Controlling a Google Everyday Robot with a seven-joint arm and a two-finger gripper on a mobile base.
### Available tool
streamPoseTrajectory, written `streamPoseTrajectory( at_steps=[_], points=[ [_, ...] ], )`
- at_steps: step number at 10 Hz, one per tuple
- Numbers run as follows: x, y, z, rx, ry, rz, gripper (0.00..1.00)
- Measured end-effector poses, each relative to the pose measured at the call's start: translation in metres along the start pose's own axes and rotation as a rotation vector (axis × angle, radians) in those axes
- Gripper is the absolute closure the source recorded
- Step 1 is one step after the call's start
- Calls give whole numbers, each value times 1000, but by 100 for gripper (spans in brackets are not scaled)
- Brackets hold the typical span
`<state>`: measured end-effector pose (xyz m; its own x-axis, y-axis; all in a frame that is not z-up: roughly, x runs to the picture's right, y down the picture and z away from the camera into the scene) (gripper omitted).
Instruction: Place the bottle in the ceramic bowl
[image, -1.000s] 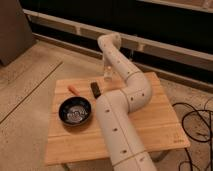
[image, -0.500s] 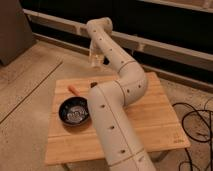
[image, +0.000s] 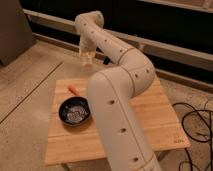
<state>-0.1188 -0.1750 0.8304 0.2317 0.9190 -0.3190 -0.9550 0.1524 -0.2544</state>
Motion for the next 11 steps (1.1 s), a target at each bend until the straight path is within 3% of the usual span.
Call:
streamPoseTrajectory(
  at_steps=[2, 6, 9, 11],
  points=[
    [23, 26, -18, -9, -21, -64, 100],
    [36, 41, -27, -12, -33, -103, 100],
    [63, 96, -2, -26, 22, -230, 100],
    [79, 115, 10, -6, 57, -287, 100]
  ],
)
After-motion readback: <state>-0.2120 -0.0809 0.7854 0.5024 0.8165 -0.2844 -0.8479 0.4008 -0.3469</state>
